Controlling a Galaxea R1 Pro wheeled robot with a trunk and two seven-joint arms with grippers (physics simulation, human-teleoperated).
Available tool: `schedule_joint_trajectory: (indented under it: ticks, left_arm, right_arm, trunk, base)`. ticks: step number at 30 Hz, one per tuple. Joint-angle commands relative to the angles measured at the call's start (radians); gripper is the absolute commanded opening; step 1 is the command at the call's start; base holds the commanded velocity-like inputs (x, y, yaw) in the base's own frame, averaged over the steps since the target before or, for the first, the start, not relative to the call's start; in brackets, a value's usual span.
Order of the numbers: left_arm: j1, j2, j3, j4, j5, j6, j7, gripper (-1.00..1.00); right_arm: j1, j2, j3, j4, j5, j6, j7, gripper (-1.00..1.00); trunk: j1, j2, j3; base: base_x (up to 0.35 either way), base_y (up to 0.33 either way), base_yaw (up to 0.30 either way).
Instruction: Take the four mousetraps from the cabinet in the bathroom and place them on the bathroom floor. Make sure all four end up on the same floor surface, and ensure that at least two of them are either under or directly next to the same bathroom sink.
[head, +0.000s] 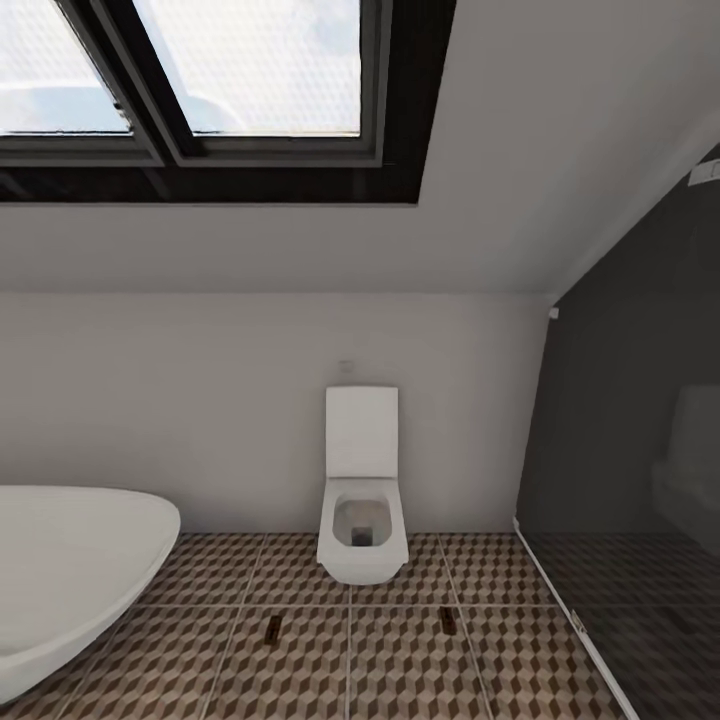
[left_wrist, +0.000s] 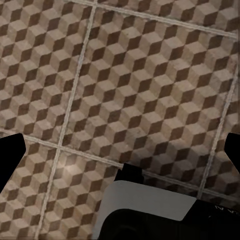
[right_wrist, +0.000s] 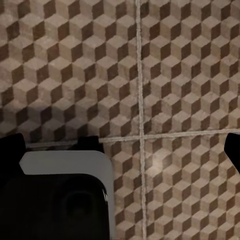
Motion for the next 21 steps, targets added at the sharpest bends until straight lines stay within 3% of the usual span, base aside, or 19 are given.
schedule_joint_trajectory:
  ticks: [1,21]
  left_arm:
    - [0.002,-0.002,0.002,0.001,0.006,-0.004,0.001,1.00]
    - [0.059,-0.023,0.002,0.001,0.005,-0.004,0.001,1.00]
  right_arm:
    - [0.000,0.003,0.008,0.002,-0.008,-0.004,0.000,1.00]
    - [0.042,0.032,0.007,0.002,-0.010,-0.014,0.000,1.00]
  trunk:
    - [-0.004,0.006,0.002]
    - [-0.081,0.146,0.065]
  base:
    - [0.000,0.000,0.000]
    - [0.000,0.000,0.000]
